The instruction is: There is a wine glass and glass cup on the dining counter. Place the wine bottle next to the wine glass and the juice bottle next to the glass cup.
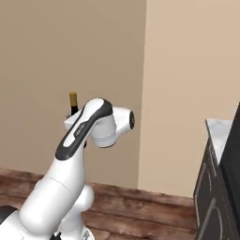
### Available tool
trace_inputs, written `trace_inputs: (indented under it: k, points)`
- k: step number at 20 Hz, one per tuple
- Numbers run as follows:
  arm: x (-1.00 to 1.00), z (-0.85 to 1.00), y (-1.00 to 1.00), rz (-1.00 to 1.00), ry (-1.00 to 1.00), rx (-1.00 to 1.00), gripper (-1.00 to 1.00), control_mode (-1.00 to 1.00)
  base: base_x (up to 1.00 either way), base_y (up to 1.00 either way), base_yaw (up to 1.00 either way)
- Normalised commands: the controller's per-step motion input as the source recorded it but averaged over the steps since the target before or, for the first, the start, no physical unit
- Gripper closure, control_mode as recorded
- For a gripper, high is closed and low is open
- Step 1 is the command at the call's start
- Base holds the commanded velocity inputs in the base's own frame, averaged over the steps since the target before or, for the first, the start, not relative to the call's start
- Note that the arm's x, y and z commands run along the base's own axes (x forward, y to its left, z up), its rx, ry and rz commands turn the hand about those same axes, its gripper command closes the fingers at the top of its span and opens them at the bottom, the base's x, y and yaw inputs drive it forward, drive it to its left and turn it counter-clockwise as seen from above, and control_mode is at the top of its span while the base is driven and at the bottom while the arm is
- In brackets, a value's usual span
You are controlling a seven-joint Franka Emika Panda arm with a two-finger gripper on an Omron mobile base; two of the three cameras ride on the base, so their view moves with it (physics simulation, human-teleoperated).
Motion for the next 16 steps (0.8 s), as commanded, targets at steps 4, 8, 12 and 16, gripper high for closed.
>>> trace_inputs:
  k: [4,8,12,16]
  points:
    - [0.00,0.00,0.00,0.00,0.00,0.00,1.00,1.00,0.67,0.00,0.49]
    - [0.00,0.00,0.00,0.00,0.00,0.00,1.00,1.00,0.51,-0.02,0.66]
    - [0.00,0.00,0.00,0.00,0.00,0.00,1.00,1.00,0.45,-0.05,0.72]
    - [0.00,0.00,0.00,0.00,0.00,0.00,1.00,1.00,0.39,-0.04,0.74]
